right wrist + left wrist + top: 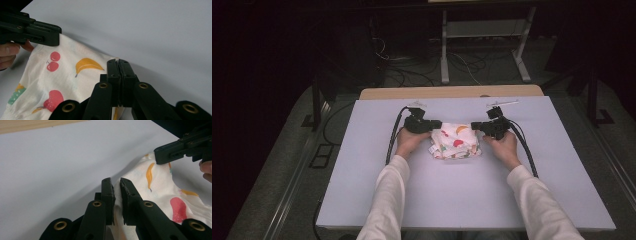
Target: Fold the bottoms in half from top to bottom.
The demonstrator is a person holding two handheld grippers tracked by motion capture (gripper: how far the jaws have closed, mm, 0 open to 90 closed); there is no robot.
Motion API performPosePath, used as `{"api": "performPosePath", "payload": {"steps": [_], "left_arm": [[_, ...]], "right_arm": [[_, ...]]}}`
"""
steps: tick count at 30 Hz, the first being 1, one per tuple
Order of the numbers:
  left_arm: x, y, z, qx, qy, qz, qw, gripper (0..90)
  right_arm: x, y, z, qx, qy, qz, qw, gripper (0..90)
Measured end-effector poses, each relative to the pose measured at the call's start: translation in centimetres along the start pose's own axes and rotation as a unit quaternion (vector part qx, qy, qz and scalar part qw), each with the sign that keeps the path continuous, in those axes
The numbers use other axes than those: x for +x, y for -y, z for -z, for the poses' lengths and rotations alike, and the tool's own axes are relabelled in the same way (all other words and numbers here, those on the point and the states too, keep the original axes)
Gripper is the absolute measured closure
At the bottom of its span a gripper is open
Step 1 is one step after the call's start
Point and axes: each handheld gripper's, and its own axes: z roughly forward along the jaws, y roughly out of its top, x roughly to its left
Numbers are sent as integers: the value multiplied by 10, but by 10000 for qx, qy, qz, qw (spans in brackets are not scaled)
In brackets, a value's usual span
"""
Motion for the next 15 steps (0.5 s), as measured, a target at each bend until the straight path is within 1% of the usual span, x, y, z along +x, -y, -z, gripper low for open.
{"api": "performPosePath", "payload": {"steps": [2, 5, 6, 8, 11, 13, 14, 15], "left_arm": [[0, 0, 0, -37, -38, -1, 10000, 799], [-1, 0, 0, -95, -90, 51, 9999, 775], [-1, -1, 0, -129, -74, 88, 9999, 769], [-1, -1, 0, -189, -68, 137, 9997, 713], [-4, -3, 1, -169, -99, 202, 9996, 621], [-4, -3, 2, -185, -74, 267, 9994, 582], [-4, -4, 3, -188, -93, 295, 9993, 557], [-5, -4, 3, -166, -143, 304, 9993, 507]], "right_arm": [[-1, 0, -1, -20, -22, -38, 10000, 868], [-2, 1, -1, -74, -78, -74, 9999, 865], [-3, 1, -1, -89, -118, -89, 9999, 861], [-4, 1, 0, -118, -223, -86, 9996, 855], [-4, 1, 1, -130, -325, -62, 9994, 817], [-5, 1, 1, -123, -412, -89, 9990, 812], [-5, 1, 1, -111, -432, -73, 9990, 804], [-5, 1, 2, -99, -441, -65, 9990, 786]]}}
